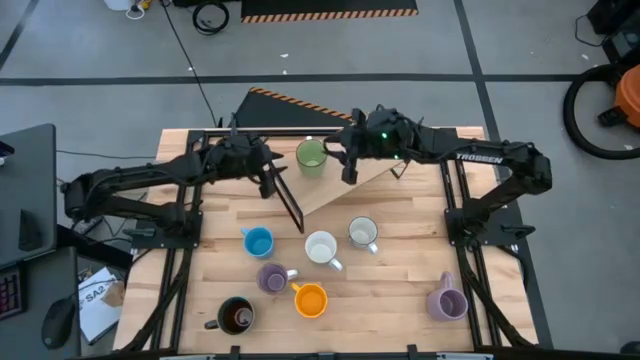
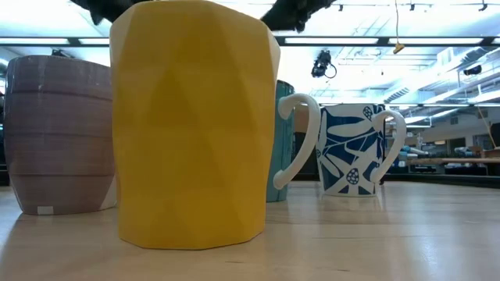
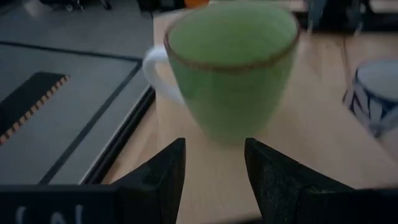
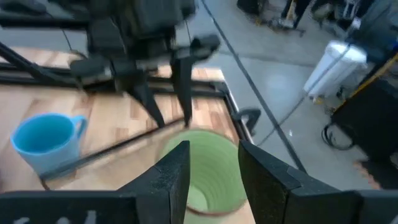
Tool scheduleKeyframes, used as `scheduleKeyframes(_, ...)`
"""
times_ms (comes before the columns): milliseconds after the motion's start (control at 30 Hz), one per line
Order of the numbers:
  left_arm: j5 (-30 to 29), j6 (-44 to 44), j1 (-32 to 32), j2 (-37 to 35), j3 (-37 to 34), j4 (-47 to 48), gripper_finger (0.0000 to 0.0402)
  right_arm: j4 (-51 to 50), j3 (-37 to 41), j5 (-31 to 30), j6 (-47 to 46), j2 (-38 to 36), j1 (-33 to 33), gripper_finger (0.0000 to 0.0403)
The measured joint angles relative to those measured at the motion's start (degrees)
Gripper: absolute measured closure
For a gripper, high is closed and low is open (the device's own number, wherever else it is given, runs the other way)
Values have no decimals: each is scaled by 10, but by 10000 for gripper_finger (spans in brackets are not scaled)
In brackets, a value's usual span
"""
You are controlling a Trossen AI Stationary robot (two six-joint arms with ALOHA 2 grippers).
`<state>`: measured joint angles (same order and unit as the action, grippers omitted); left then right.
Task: Place coffee mugs
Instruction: Put the green mug on the shelf
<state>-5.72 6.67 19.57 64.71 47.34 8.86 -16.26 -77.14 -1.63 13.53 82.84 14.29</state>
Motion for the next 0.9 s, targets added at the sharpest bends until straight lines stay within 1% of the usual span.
scheduleKeyframes(100, 28, -5, 17, 16, -1, -3, 230, -21, -19, 7, 0, 20, 14, 260)
scheduleKeyframes(200, 41, -20, 17, 30, 0, -16, 230, -58, -40, 11, 2, 42, 30, 260)
scheduleKeyframes(267, 42, -23, 13, 35, 0, -24, 230, -87, -44, 10, 8, 47, 43, 260)
scheduleKeyframes(367, 40, -24, 11, 48, -1, -29, 230, -90, -46, 5, 25, 47, 60, 260)
scheduleKeyframes(567, 37, -16, 13, 94, 0, -105, 230, -112, -46, 28, 45, 40, 85, 260)
scheduleKeyframes(767, 32, -14, 13, 131, 0, -142, 230, -153, -46, 31, 63, 40, 107, 260)
scheduleKeyframes(900, 30, -14, 12, 154, 0, -178, 230, -162, -45, 27, 68, 38, 116, 260)
